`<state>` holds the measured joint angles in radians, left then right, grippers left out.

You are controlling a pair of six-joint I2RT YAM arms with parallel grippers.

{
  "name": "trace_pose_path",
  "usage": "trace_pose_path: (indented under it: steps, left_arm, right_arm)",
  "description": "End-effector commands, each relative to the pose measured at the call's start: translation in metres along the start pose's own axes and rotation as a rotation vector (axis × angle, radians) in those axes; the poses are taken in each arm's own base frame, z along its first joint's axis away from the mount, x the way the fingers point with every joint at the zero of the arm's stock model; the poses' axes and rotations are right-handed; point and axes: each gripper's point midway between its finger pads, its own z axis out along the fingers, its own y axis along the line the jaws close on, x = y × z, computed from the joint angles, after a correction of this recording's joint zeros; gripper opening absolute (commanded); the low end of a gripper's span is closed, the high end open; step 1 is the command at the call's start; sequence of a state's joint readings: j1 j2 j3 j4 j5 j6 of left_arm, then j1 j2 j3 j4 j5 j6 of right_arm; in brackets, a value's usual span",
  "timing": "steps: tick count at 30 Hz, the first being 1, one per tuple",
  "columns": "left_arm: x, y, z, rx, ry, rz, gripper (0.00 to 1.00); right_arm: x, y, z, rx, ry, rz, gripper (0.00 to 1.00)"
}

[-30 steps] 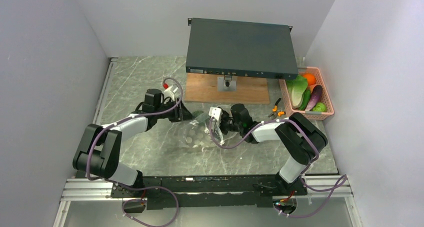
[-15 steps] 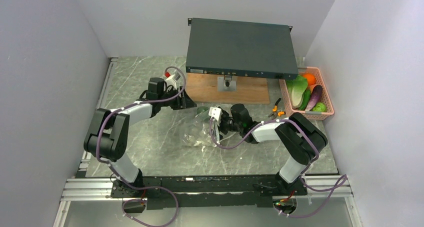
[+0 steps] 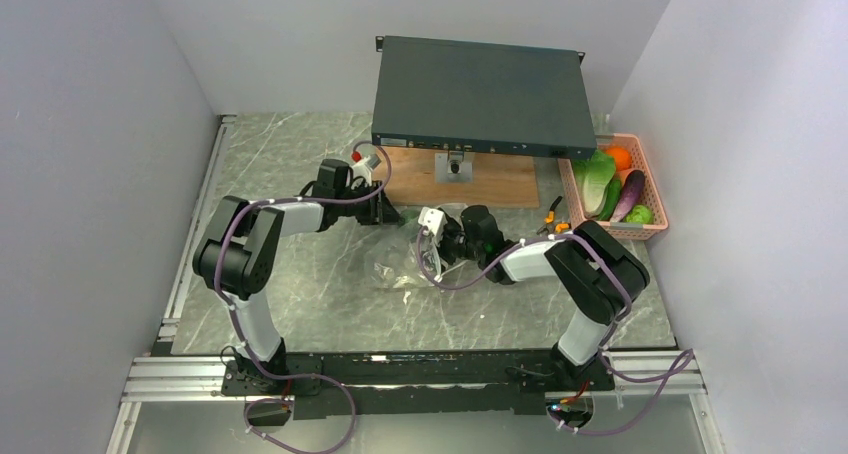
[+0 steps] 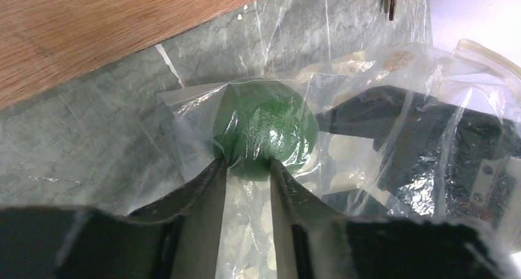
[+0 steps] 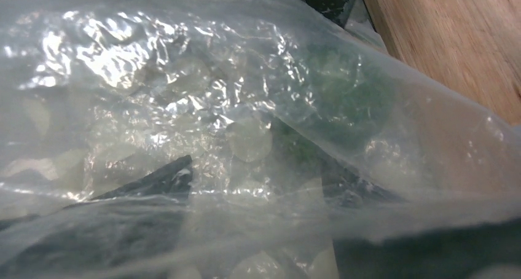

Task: Open the zip-top bag and remove the fake food
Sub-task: Adjust the fake vegetable in the zipper food storage bag.

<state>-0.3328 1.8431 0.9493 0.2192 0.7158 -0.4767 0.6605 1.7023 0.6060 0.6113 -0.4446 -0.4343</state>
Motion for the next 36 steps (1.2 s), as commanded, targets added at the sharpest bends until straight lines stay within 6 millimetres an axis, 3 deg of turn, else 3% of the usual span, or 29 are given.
trace_pose_path:
  steps: [1,8,12,21,25,36]
  left_arm:
    - [0.026,-0.011,0.004,0.058,0.084,0.026,0.33]
    - [0.056,-0.028,0.006,0.121,0.167,0.044,0.21]
    - [0.066,-0.032,0.006,0.122,0.191,0.052,0.19]
    - [0.078,-0.029,0.003,0.116,0.211,0.038,0.16]
    - [0.068,-0.029,-0.004,0.076,0.175,0.043,0.22]
    - [0.024,-0.047,-0.05,0.024,-0.014,0.078,0.41]
  right_arm:
    - [-0.018,-0.015,0.008,0.033,-0.047,-0.02,0.78]
    - [-0.022,-0.017,0.009,0.039,-0.061,-0.022,0.81]
    - [-0.028,-0.022,0.01,0.053,-0.076,-0.022,0.9]
    - [-0.03,-0.021,0.009,0.024,-0.099,-0.059,0.92]
    - [-0.03,-0.015,0.008,-0.015,-0.107,-0.076,0.87]
    - [-0.024,-0.008,0.003,-0.048,-0.094,-0.075,0.79]
